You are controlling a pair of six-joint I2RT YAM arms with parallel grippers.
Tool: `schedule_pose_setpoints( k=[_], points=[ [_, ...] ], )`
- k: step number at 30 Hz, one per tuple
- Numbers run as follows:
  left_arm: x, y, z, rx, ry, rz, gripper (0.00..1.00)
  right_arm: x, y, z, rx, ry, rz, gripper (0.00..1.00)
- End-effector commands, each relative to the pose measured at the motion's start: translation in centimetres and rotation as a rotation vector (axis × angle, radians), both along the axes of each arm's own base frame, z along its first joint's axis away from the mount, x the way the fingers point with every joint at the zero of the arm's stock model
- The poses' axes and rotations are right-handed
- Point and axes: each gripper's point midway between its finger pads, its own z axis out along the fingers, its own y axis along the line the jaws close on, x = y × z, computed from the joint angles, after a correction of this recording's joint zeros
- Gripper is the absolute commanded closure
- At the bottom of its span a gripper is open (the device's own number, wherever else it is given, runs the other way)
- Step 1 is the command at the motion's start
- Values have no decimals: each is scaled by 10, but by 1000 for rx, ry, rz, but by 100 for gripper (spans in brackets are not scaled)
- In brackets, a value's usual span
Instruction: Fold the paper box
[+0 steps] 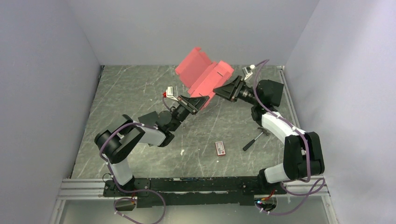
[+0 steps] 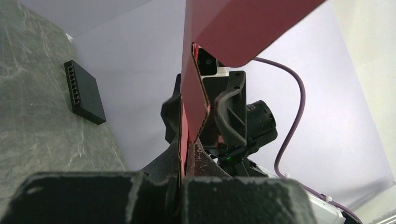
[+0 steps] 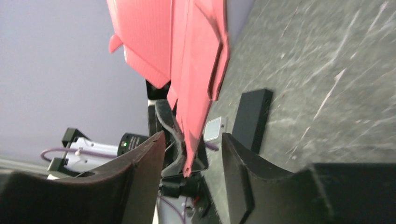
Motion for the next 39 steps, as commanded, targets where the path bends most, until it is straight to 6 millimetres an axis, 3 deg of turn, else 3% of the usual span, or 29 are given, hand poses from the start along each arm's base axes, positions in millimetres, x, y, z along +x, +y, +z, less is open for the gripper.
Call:
schedule_pose_setpoints(
  k=[1, 5, 12, 13, 15, 16, 20, 22, 25, 30, 33, 39],
  points=[
    [-11, 5, 31, -57, -94, -25, 100, 10, -31, 37, 44, -157, -73, 45],
    [-13, 1, 29, -54, -91, -54, 100, 18, -48, 46, 61, -171, -114, 45],
    [-17, -10, 30, -47, -109, -115, 100, 23, -52, 53, 82, -171, -117, 53],
    [-17, -10, 29, -46, -109, -117, 100, 23, -52, 54, 82, -174, -115, 62],
    [-18, -11, 30, -45, -113, -120, 100, 22, -52, 54, 82, -176, -110, 91],
    [-18, -11, 30, -45, -114, -122, 100, 21, -51, 55, 81, -183, -104, 100],
    [-20, -14, 32, -38, -130, -141, 100, 17, -52, 56, 78, -202, -99, 100],
    [-21, -13, 33, -29, -144, -141, 90, 16, -55, 58, 75, -220, -104, 100],
    [-23, -3, 31, -7, -158, -127, 60, 15, -62, 60, 52, -257, -125, 100],
    [-29, 31, 16, 95, -175, -73, 25, 10, -74, 60, 6, -324, -141, 100],
    [-31, 60, 0, 192, -189, -4, 18, 2, -72, 61, -8, -374, -106, 100],
    [-38, 122, 6, 311, -268, 140, 12, -12, -67, 62, -77, -488, -23, 100]
  ],
)
